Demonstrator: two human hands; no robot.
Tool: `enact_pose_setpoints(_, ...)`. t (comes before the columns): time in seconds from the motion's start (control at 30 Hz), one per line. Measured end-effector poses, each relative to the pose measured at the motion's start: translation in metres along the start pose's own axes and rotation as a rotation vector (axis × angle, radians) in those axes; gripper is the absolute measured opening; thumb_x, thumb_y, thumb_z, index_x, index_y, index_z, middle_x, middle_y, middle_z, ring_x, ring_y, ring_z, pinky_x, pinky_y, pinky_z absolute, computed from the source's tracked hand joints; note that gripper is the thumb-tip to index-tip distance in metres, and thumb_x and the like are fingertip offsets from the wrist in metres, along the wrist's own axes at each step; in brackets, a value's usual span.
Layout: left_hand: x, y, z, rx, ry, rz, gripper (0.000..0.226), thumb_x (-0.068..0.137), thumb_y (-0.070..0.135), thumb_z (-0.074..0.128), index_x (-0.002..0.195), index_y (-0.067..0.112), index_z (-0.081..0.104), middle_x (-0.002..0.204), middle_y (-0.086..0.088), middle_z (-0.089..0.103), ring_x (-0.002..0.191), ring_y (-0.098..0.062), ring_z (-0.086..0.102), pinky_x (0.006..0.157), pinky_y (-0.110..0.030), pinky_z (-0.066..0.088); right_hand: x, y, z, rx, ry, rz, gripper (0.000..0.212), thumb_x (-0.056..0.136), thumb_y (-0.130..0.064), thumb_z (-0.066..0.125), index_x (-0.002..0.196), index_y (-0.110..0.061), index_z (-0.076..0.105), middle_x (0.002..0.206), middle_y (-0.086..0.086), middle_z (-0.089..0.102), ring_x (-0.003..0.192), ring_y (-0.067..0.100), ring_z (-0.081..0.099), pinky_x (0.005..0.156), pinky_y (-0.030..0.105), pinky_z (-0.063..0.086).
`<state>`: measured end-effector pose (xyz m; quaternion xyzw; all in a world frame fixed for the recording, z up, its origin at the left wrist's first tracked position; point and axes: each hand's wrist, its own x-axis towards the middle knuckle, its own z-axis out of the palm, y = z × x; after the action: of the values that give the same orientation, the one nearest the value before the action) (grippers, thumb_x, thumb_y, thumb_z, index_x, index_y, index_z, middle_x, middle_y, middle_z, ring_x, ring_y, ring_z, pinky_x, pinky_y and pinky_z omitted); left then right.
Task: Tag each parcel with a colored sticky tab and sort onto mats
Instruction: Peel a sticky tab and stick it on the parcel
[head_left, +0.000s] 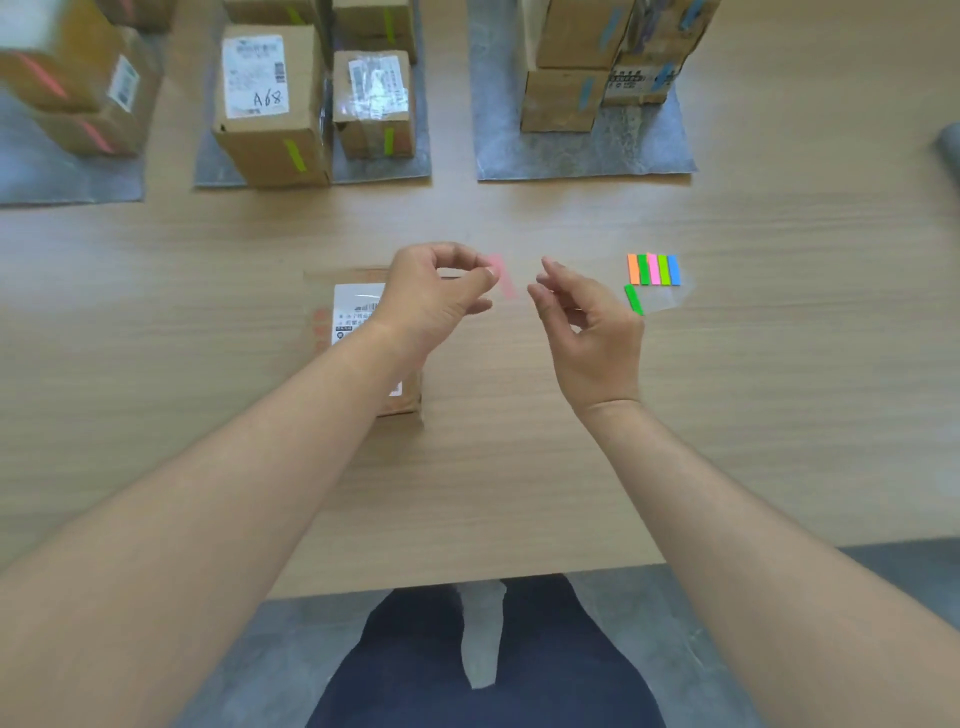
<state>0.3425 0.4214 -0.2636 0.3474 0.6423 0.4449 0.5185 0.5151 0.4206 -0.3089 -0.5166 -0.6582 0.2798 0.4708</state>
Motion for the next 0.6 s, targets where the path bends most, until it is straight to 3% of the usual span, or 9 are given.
enact_pose_setpoints(0.13, -0.017, -0.009, -0.03, 0.015, -0.041, 0.051, 0.004, 0.087, 0.013, 0.071, 0.084, 0.014, 0.069, 0.087, -0.006, 0.065, 0.078, -0.018, 0.069, 0.066, -0.032, 0.054, -0.024, -0.017, 0.011, -0.039, -0.029, 0.008, 0.036, 0.1, 0.0, 0.051, 0.13, -0.008, 0.067, 0.111, 0.005, 0.074, 0.09, 0.014, 0.073, 0.084, 0.038, 0.061)
enact_pose_setpoints(0.3, -0.037, -0.02, -0.061, -0.012, -0.065, 0.051, 0.007, 0.09, 0.017, 0.069, 0.084, 0.018, 0.065, 0.089, -0.011, 0.065, 0.074, -0.016, 0.063, 0.06, -0.032, 0.048, -0.046, -0.032, 0.029, -0.043, -0.134, 0.067, 0.051, 0.093, 0.007, 0.04, 0.137, -0.008, 0.061, 0.121, -0.001, 0.066, 0.096, 0.019, 0.072, 0.09, 0.044, 0.058)
enact_pose_setpoints(0.4, -0.053, -0.028, -0.077, 0.021, -0.071, 0.073, 0.007, 0.093, 0.019, 0.067, 0.087, 0.017, 0.064, 0.081, -0.007, 0.068, 0.068, -0.016, 0.056, 0.057, -0.029, 0.045, -0.057, -0.04, 0.039, -0.086, -0.33, 0.112, 0.072, 0.081, 0.019, 0.034, 0.142, -0.012, 0.057, 0.143, 0.002, 0.056, 0.115, 0.022, 0.064, 0.097, 0.039, 0.054)
enact_pose_setpoints(0.5, -0.071, -0.037, -0.092, -0.007, -0.091, 0.072, 0.009, 0.097, 0.017, 0.066, 0.093, 0.009, 0.063, 0.071, -0.007, 0.065, 0.058, -0.019, 0.052, 0.05, -0.028, 0.042, -0.063, -0.045, 0.045, -0.171, -0.607, 0.115, 0.092, 0.076, 0.022, 0.03, 0.152, -0.027, 0.046, 0.162, -0.01, 0.034, 0.145, 0.013, 0.04, 0.11, 0.028, 0.042)
enact_pose_setpoints(0.6, -0.088, -0.057, -0.101, 0.016, -0.071, 0.076, 0.012, 0.096, 0.014, 0.067, 0.093, 0.003, 0.063, 0.065, -0.008, 0.063, 0.051, -0.02, 0.052, 0.046, -0.027, 0.041, -0.066, -0.047, 0.051, -0.342, -0.818, 0.008, 0.101, 0.073, 0.019, 0.03, 0.153, -0.041, 0.039, 0.165, -0.021, 0.025, 0.148, 0.013, 0.034, 0.108, 0.038, 0.045)
